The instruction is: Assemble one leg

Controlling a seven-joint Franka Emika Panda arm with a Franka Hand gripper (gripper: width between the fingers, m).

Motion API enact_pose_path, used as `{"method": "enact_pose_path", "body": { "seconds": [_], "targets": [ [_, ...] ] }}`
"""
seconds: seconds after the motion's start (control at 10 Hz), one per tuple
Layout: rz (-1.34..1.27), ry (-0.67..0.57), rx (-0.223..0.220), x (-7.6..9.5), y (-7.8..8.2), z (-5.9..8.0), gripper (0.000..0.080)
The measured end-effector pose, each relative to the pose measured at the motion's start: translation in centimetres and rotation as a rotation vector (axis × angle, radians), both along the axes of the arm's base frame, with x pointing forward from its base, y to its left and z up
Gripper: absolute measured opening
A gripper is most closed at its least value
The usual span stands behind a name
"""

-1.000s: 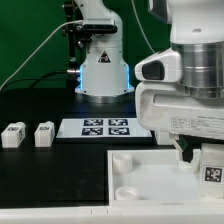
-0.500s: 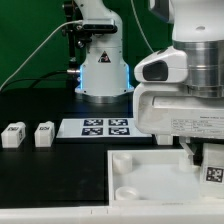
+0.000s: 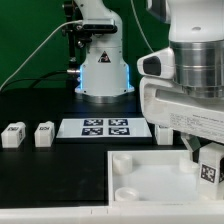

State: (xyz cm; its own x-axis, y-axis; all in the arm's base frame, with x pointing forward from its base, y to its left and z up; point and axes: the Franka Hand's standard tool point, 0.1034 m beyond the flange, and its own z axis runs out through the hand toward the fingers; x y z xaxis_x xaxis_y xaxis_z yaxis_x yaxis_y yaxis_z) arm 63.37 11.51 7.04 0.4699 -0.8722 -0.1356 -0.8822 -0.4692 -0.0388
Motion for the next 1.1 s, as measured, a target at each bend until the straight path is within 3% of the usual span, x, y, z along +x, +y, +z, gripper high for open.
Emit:
{"method": "enact_pose_path", "body": {
  "seconds": [0.6,1.0,1.1],
  "targets": [
    [-0.67,0.092,0.024,0.09,-0.09,-0.09,0.0294],
    [-0.736,0.101,0.018,0.01,-0.05,-0.13,0.0316],
    [-0.736,0.101,0.018,0.01,-0.04,-0.13,0.0539]
  ]
}}
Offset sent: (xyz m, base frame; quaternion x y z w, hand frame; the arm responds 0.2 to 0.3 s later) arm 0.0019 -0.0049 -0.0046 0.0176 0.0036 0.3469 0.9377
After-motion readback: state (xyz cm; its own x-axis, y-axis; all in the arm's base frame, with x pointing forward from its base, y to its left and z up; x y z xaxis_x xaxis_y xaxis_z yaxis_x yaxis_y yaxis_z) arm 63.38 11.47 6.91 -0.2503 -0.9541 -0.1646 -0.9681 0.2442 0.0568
